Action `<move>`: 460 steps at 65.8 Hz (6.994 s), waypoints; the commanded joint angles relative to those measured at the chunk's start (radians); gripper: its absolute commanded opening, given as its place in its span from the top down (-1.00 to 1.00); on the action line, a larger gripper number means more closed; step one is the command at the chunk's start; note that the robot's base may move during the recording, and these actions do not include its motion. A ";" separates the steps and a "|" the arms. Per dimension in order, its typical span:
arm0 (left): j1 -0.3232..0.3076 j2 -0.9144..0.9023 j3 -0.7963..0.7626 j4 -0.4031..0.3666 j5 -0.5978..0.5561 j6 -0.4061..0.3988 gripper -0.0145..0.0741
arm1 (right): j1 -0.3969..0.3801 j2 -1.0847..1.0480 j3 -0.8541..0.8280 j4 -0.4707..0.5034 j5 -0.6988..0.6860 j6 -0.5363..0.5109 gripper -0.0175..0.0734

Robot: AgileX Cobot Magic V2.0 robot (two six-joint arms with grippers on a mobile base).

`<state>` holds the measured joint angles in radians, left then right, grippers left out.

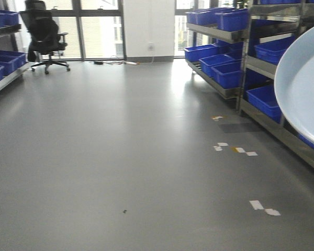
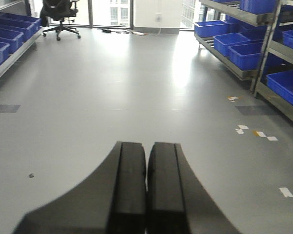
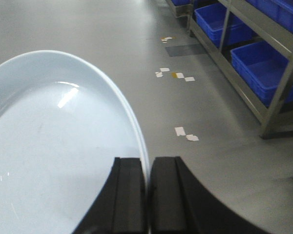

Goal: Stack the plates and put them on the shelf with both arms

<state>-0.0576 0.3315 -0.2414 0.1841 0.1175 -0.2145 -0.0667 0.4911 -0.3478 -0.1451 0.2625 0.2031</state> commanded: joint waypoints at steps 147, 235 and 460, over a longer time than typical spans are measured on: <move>-0.007 0.007 -0.030 -0.003 -0.089 0.001 0.48 | -0.005 -0.002 -0.031 -0.006 -0.102 0.000 0.49; -0.007 0.007 -0.030 -0.003 -0.089 0.001 0.48 | -0.005 -0.002 -0.031 -0.006 -0.102 0.000 0.49; -0.007 0.007 -0.030 -0.003 -0.089 0.001 0.48 | -0.002 0.000 -0.034 0.013 -0.195 0.000 0.49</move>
<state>-0.0576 0.3315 -0.2410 0.1841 0.1175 -0.2103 -0.0667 0.4904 -0.3478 -0.1407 0.2031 0.2031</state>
